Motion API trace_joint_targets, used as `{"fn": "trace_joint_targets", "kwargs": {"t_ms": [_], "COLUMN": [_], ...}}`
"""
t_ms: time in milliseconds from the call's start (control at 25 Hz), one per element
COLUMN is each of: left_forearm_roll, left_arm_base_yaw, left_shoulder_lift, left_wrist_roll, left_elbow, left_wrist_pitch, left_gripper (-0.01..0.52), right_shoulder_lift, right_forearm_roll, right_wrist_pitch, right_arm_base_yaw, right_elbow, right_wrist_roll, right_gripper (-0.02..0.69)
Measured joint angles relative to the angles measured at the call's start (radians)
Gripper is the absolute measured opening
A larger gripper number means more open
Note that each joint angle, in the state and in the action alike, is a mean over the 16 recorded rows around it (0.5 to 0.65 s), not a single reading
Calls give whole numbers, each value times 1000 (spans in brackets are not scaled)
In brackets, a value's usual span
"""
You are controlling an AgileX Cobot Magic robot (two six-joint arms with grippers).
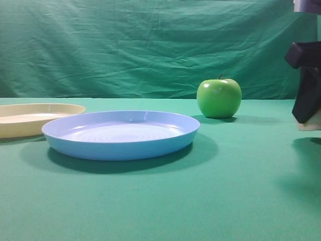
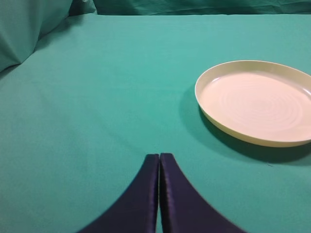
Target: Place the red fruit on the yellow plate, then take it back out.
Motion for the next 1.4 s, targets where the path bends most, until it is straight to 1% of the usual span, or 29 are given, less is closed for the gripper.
{"fn": "trace_joint_targets", "kwargs": {"t_ms": [80,160,240,320,440,760,880,960,1040,1120,1400], "left_forearm_roll": [0,0,0,0,0,0,0,0,0,0,0], "left_arm_base_yaw": [0,0,0,0,0,0,0,0,0,0,0], "left_shoulder_lift": [0,0,0,0,0,0,0,0,0,0,0], "left_wrist_roll": [0,0,0,0,0,0,0,0,0,0,0], "left_elbow": [0,0,0,0,0,0,0,0,0,0,0], "left_wrist_pitch": [0,0,0,0,0,0,0,0,0,0,0], "left_gripper": [0,0,0,0,0,0,0,0,0,0,0], "right_shoulder_lift": [-23,-54,-94,-143,-231,-503,-601,-660,-712,-755,-855], "right_forearm_roll": [0,-1,-1,-1,0,16,31,46,67,88,155], "right_wrist_pitch": [38,86,140,198,282,466,520,553,583,609,669], "right_arm_base_yaw": [0,0,0,0,0,0,0,0,0,0,-1], "right_elbow": [-22,-48,-79,-111,-159,-229,-233,-234,-234,-234,-234], "right_wrist_roll": [0,0,0,0,0,0,0,0,0,0,-59], "right_gripper": [650,649,627,590,496,176,82,38,13,2,0]}}
